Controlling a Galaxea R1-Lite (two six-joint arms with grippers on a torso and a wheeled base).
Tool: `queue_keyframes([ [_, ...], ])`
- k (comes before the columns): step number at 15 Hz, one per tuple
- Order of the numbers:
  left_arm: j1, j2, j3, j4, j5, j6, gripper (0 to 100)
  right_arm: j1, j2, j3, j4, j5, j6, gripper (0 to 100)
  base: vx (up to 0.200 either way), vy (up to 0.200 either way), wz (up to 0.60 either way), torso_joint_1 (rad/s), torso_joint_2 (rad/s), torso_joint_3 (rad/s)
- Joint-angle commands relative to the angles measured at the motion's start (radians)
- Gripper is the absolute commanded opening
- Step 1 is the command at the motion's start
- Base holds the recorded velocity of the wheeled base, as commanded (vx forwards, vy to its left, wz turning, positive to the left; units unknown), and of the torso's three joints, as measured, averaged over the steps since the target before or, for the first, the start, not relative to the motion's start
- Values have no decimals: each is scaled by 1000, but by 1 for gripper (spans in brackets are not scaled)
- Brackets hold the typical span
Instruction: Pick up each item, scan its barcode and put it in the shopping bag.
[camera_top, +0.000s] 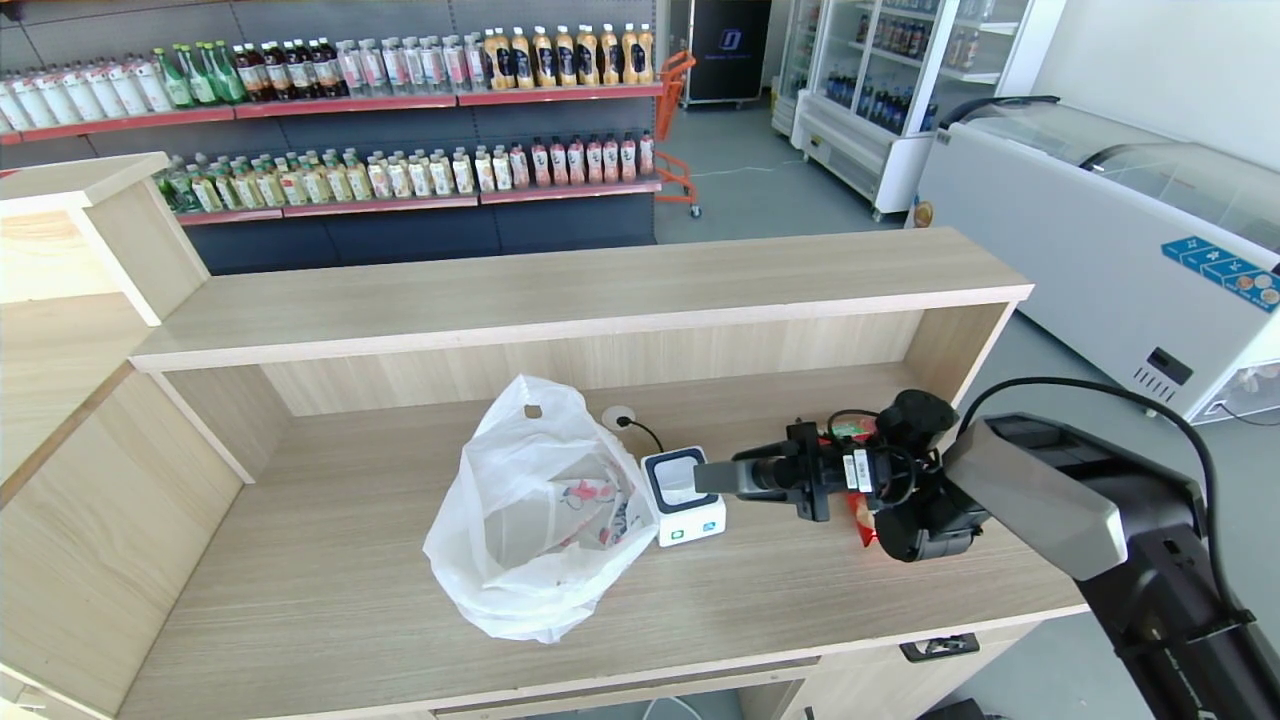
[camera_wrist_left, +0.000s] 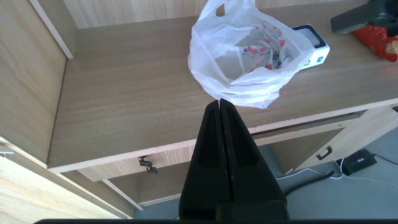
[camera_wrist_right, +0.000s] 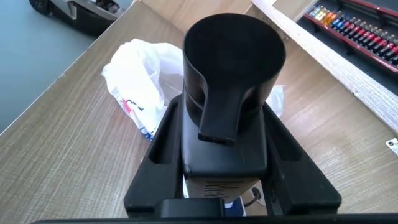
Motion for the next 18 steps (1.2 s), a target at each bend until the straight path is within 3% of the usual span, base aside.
queue_keyframes([
  [1,0,0,0,-1,0,0,0,-2,-67,58,-1,4,20,0,0,0,0,0,0,0],
  [3,0,0,0,-1,0,0,0,-7,-200,122,6,-31,97,0,0,0,0,0,0,0],
  [6,0,0,0,-1,0,0,0,-4,-419,138,51,-53,337,0,0,0,0,0,0,0],
  [9,0,0,0,-1,0,0,0,50,-654,237,111,-358,681,0,0,0,0,0,0,0],
  [12,0,0,0,-1,0,0,0,82,-768,351,204,-419,692,0,0,0,0,0,0,0],
  [14,0,0,0,-1,0,0,0,119,-872,460,288,-597,690,0,0,0,0,0,0,0],
  [18,2,0,0,-1,0,0,0,136,-1008,437,735,-1065,676,0,0,0,0,0,0,0],
])
